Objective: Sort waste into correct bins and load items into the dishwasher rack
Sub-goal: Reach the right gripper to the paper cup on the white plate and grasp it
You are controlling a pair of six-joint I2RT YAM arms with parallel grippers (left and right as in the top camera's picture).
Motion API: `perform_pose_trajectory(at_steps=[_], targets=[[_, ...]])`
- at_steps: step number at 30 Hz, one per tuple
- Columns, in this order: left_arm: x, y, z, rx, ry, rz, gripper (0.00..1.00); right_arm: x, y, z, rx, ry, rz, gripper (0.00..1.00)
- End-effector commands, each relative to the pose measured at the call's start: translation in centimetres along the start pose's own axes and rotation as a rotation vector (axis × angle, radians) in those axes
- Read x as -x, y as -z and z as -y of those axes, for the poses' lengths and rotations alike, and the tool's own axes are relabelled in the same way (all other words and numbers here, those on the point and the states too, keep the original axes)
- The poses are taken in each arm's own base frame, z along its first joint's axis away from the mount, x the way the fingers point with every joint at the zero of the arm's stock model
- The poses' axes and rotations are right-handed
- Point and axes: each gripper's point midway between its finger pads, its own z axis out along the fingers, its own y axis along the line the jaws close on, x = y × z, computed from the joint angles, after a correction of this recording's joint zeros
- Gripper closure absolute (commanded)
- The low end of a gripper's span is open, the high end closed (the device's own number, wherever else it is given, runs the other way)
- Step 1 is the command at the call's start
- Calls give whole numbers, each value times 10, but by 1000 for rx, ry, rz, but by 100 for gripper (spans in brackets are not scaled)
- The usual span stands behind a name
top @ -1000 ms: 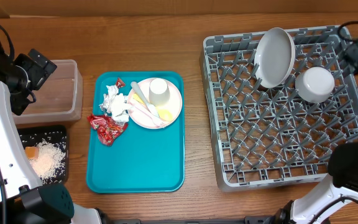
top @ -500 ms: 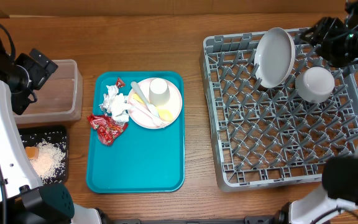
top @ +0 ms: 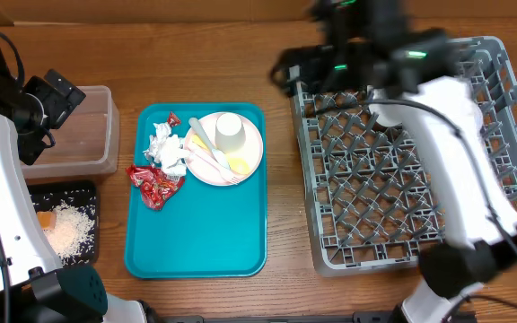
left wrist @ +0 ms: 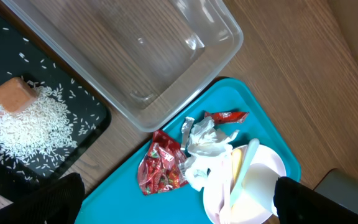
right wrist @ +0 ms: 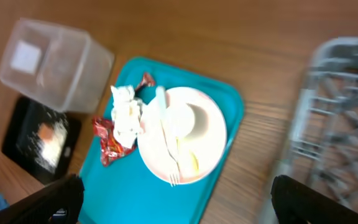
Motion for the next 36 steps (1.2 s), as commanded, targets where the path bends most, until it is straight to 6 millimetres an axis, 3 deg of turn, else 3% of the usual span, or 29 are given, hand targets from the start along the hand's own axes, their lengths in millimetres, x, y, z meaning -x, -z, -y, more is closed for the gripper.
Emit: perform_pose_trajectory(at_steps=[1, 4, 7, 14, 19, 22, 27, 36], targets=[[2, 2, 2, -6, 4, 9, 0, -12, -55, -8, -29, 48, -75, 0], [2, 2, 2, -7, 4, 9, 0, -23, -99, -12, -84, 85, -116, 0], [2, 2, 2, -6, 4, 9, 0, -32, -135, -2, -226, 83, -125, 0], [2, 2, 2, -6, 4, 9, 0, -48, -191, 2, -358, 101, -119, 0], [2, 2, 2, -6, 4, 9, 0, -53, -212, 16, -403, 17, -106, 0], [2, 2, 2, -6, 4, 9, 0, -58, -221, 13, -373, 9, -126, 0], [2, 2, 2, -6, 4, 9, 0, -60, -222, 12, -366, 8, -133, 0], [2, 2, 2, -6, 4, 9, 0, -88, -237, 16, -329, -5, -209, 0]])
